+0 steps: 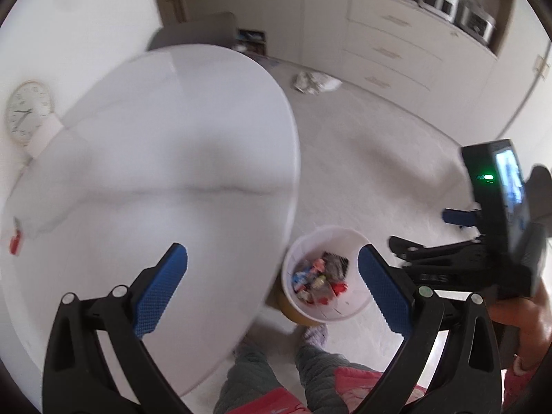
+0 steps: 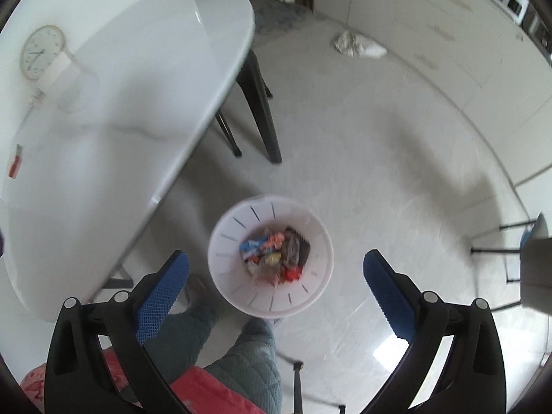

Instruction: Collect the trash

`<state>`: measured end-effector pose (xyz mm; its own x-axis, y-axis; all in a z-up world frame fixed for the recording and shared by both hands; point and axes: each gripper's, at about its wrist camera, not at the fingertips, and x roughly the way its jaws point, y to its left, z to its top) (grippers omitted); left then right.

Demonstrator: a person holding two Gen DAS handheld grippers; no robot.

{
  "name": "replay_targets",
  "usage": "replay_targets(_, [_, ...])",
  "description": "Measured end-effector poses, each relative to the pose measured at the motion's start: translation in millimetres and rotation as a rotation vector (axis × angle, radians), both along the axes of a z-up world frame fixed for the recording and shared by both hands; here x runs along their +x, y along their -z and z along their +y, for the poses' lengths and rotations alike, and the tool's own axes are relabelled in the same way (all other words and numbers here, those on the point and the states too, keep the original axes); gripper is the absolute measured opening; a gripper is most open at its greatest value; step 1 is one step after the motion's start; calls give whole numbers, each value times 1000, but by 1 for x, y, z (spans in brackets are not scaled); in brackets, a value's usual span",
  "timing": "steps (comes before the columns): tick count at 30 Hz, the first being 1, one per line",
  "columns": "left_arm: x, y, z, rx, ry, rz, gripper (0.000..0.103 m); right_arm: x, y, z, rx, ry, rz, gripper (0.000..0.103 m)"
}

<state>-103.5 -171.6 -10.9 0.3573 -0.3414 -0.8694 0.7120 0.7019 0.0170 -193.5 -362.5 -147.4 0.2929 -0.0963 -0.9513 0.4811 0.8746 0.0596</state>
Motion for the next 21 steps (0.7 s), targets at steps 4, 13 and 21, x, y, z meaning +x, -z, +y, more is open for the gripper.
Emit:
replay_targets(4, [17,-23,27,-32,-81,-35,95,17,-31,14,16,-27,-65,100])
replay_targets(13, [61,-40,107,-56,-289,-29,95,79,-61,76,8,-186,-115,100])
replay_targets(21, [106,-78,200,-87,-543,-126,95,145,-114,172,-5,-393,-221,100])
